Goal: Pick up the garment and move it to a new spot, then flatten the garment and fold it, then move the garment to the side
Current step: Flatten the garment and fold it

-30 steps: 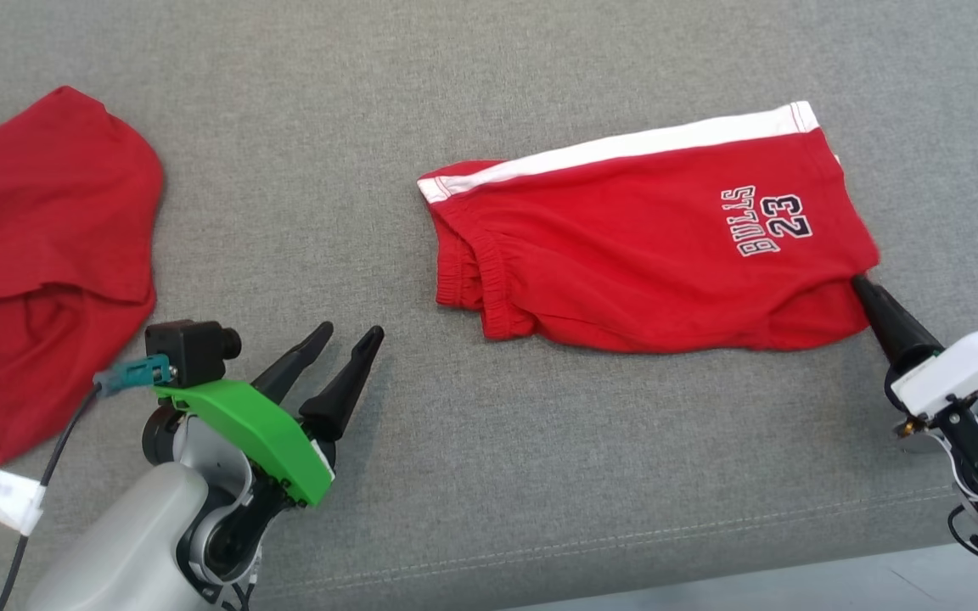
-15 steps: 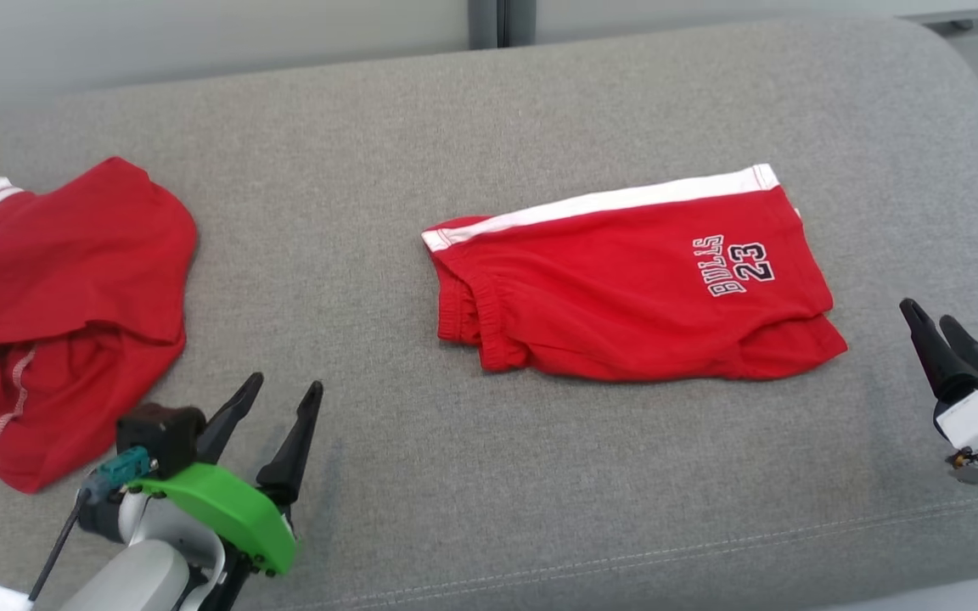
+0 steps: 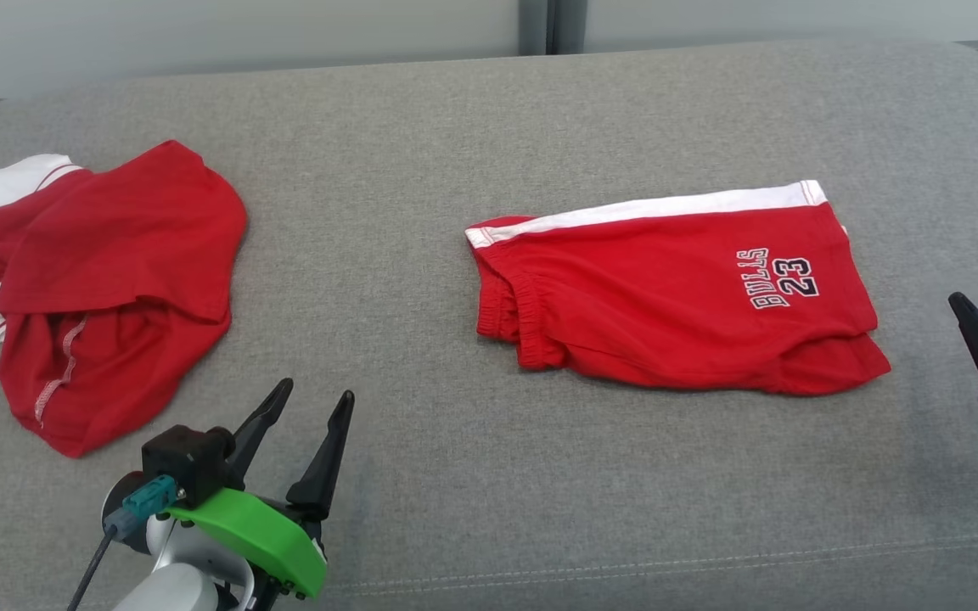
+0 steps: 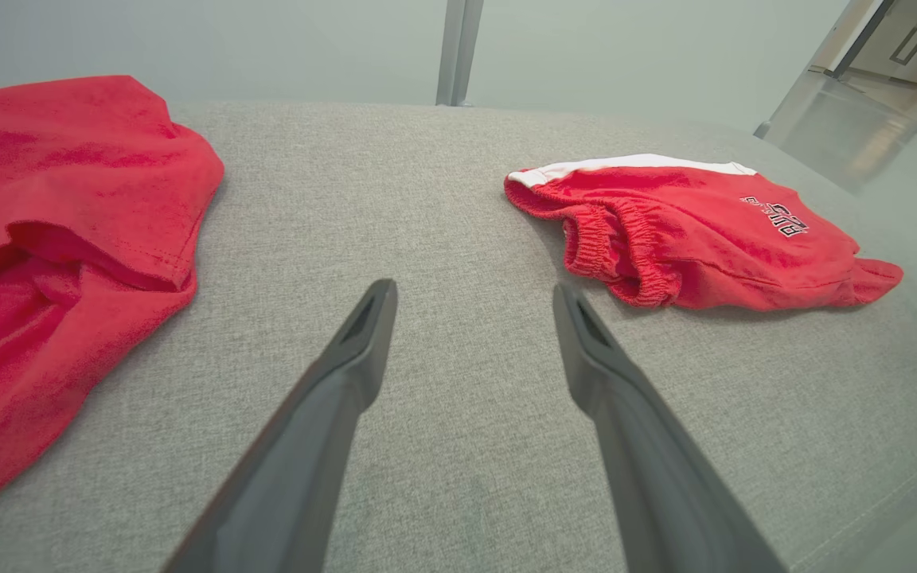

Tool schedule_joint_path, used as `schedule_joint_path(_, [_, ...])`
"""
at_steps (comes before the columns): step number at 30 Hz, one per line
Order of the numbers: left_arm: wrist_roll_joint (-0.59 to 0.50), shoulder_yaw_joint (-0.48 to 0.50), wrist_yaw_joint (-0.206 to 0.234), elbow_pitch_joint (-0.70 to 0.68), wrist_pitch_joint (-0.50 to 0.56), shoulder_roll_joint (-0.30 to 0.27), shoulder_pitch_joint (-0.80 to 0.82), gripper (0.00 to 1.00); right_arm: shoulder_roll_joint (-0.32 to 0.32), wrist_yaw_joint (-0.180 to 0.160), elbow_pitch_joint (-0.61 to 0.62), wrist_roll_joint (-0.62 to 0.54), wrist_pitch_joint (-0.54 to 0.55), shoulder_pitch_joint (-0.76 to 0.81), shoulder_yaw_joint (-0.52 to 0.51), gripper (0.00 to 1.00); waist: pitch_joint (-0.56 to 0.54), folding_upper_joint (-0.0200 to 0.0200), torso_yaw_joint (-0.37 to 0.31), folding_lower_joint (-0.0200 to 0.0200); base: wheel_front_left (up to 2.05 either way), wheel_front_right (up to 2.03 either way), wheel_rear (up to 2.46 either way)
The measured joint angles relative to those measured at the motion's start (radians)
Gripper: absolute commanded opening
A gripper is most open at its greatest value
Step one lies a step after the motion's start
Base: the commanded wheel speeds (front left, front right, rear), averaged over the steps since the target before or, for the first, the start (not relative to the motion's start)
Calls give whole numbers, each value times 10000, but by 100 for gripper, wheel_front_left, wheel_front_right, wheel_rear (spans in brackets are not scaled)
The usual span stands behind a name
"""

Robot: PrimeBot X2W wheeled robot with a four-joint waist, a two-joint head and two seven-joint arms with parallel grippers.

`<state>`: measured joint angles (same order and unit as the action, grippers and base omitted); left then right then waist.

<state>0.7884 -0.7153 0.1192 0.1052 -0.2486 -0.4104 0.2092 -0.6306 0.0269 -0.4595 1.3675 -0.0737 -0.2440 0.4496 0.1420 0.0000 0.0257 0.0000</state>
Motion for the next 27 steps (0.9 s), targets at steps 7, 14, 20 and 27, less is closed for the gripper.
schedule_joint_path(7, [-318, 359, 2, -303, 0, 17, -145, 100, 13, -405, -700, 502, 840, -778, -140, 100, 520, 0, 735, 0, 0, 0, 0])
schedule_joint_path(14, [-648, 934, 2, -516, 0, 17, -157, 100, 113, -734, -1381, 631, 1398, -1016, -107, 100, 997, 0, 1278, 0, 0, 0, 0])
schedule_joint_path(20, [-892, 1513, 2, -709, -2, 42, -216, 100, 174, -688, -1638, 869, 1735, -1337, -123, 100, 1346, 0, 1582, 0, 0, 0, 0])
schedule_joint_path(27, [-1162, 1845, 4, -821, -2, 284, -387, 100, 117, -320, -1666, 926, 2224, -1880, -12, 0, 1593, 0, 1888, 0, 0, 0, 0])
